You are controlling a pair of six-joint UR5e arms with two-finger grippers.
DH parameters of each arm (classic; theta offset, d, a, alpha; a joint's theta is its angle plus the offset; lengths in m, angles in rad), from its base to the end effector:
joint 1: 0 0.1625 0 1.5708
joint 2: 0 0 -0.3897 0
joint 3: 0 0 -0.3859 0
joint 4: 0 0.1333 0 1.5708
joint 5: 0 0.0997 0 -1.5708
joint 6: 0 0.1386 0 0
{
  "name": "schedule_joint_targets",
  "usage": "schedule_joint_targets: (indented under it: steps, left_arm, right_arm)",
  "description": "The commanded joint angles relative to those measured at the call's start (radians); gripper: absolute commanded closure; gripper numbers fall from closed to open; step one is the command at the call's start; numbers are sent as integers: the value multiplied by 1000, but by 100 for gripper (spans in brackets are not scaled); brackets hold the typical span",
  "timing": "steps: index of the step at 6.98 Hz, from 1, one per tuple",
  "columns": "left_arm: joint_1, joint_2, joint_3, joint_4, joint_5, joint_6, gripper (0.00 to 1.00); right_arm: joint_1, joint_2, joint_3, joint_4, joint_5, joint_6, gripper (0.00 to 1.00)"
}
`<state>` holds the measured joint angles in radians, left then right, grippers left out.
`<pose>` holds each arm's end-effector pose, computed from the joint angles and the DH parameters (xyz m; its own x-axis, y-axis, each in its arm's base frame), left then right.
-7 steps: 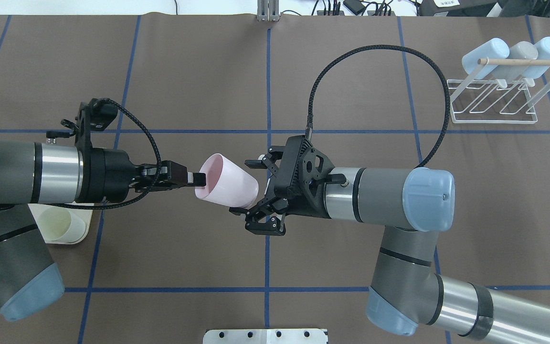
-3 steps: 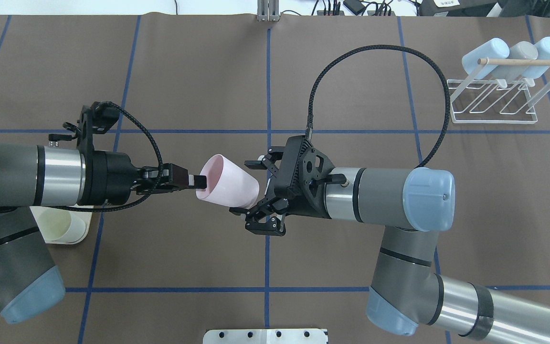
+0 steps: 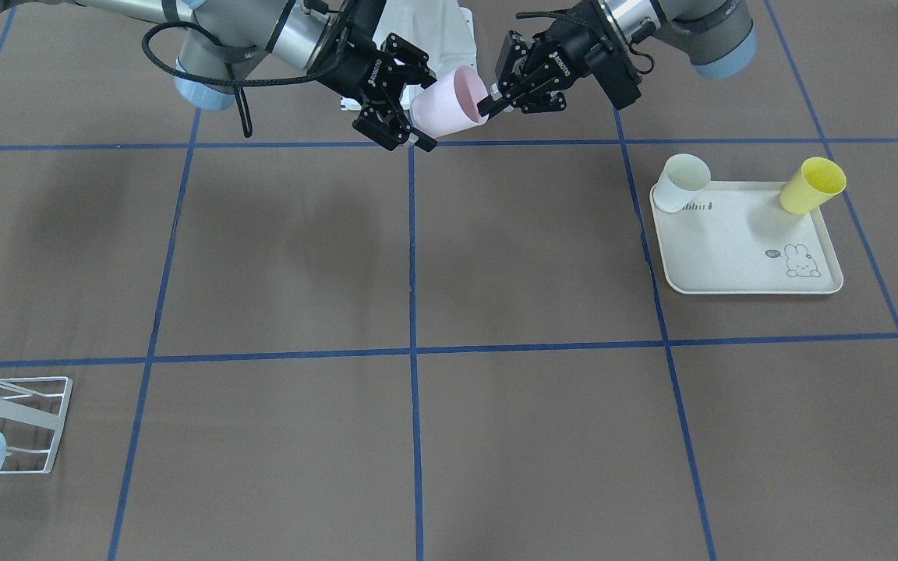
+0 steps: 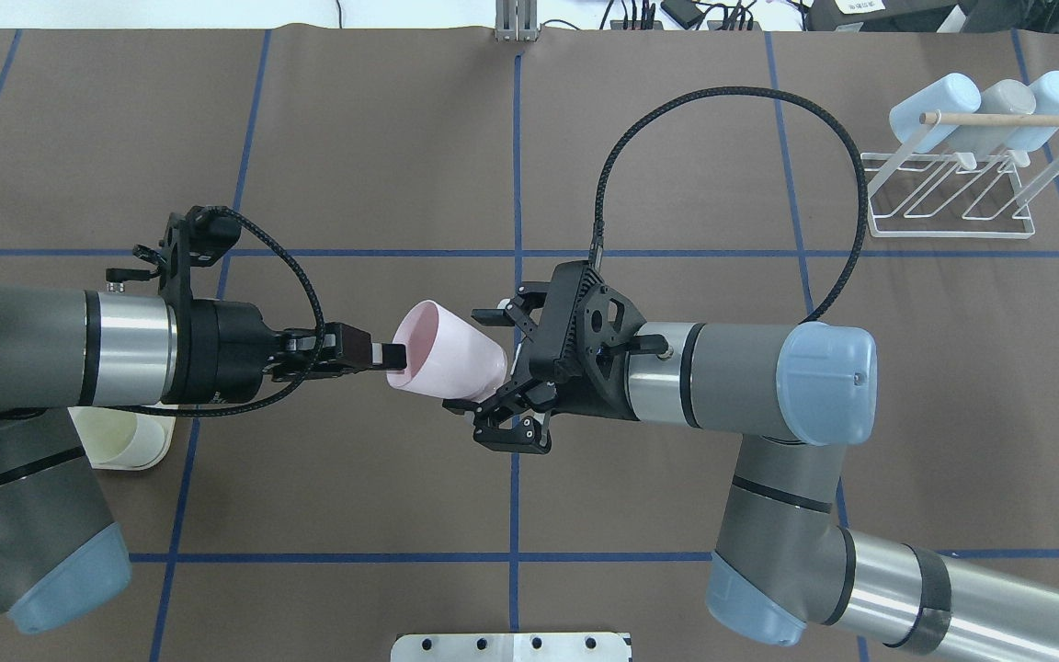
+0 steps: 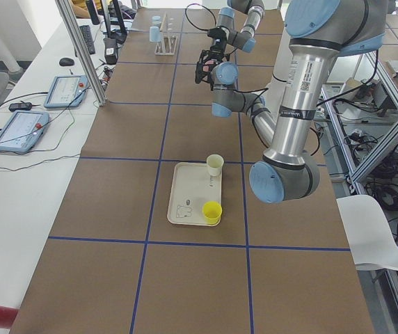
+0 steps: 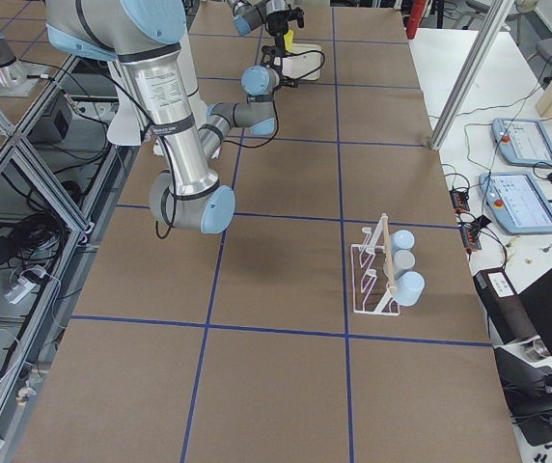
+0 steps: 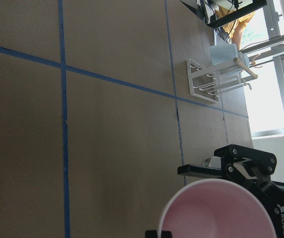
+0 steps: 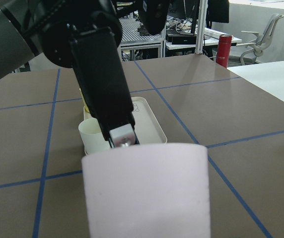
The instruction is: Transfer IKEA cup to right arm and place on rack
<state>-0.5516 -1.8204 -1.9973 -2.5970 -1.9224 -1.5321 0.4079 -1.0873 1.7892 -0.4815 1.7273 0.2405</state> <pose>0.3922 -0.3418 0.1827 -0.1038 0.1065 -0.9889 0.2054 0.9751 0.0835 -0.4951 -0.3356 0.1311 0.1972 -0.9599 0.1993 -0.2550 0.1461 0.9558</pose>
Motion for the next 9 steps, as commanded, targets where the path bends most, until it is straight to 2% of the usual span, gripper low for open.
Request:
schedule_joint_targets:
  steps: [1, 2, 3, 4, 5, 7, 9]
  left_arm:
    - [1, 0, -1, 0, 0, 0, 100]
    - [1, 0, -1, 0, 0, 0, 100]
    - [1, 0, -3, 0, -9, 0, 97]
    - [1, 0, -1, 0, -4, 0, 12]
    - [-5, 1, -12, 0, -1, 1, 0]
    - [-27, 7, -14, 1, -10, 10, 0]
    - [-103, 45, -26, 55, -70, 56, 0]
  right_arm:
    - [2, -5, 1, 0, 3, -1, 45]
    - [2, -6, 3, 0, 6, 0, 65]
    - [2, -9, 3, 0, 8, -1, 69]
    - [2, -11, 3, 0, 8, -1, 69]
    - [2, -13, 3, 0, 9, -1, 69]
    - [8, -23, 6, -2, 9, -3, 68]
    - [26, -40, 7, -6, -2, 0, 94]
